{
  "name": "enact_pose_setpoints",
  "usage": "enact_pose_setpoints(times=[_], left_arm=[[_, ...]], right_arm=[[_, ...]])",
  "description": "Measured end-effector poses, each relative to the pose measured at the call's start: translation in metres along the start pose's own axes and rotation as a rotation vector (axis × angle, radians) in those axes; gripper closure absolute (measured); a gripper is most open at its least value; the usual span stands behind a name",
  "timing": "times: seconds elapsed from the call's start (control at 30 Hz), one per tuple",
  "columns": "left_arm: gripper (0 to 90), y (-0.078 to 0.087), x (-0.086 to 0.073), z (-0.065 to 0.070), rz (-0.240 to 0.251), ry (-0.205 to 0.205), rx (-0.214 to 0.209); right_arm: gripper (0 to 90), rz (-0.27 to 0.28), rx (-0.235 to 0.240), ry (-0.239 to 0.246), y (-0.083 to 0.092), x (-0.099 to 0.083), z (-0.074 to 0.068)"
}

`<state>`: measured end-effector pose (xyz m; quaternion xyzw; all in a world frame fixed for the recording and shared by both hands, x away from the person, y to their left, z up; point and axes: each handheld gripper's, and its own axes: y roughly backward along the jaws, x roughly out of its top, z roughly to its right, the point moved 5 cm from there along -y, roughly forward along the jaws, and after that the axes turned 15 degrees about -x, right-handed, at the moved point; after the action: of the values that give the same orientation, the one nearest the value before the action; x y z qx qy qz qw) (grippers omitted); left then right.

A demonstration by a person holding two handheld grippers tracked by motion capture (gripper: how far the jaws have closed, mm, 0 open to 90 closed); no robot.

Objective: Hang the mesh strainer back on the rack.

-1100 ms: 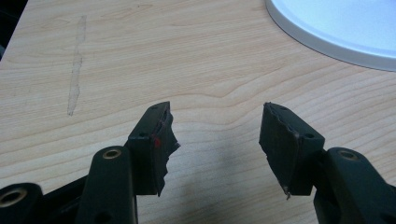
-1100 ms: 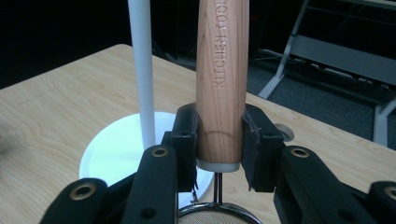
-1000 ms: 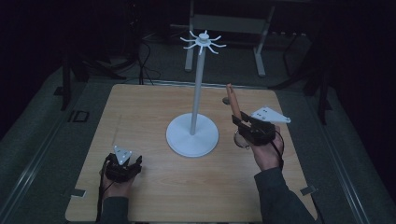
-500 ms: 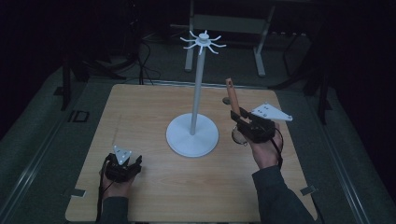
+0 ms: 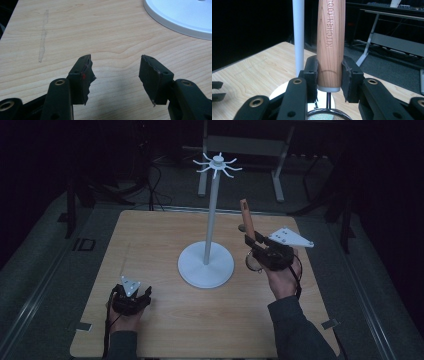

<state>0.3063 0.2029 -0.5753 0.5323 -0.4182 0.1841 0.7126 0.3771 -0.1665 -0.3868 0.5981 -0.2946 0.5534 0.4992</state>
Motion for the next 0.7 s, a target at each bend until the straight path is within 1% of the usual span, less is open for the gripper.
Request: enact_pose_setpoints(times=[0.33,0.7], left_arm=[[44.2,0.0,0.0,0.0,0.001,0.002,0.001],[44.2,0.0,0.0,-0.001,0.001,0.004,0.004]], right_arm=[[69.1,0.023,0.01,-0.019,0.001,0.007,-0.003],[69.1,0.045,0.021,-0.017,0.002,0.017,-0.007]])
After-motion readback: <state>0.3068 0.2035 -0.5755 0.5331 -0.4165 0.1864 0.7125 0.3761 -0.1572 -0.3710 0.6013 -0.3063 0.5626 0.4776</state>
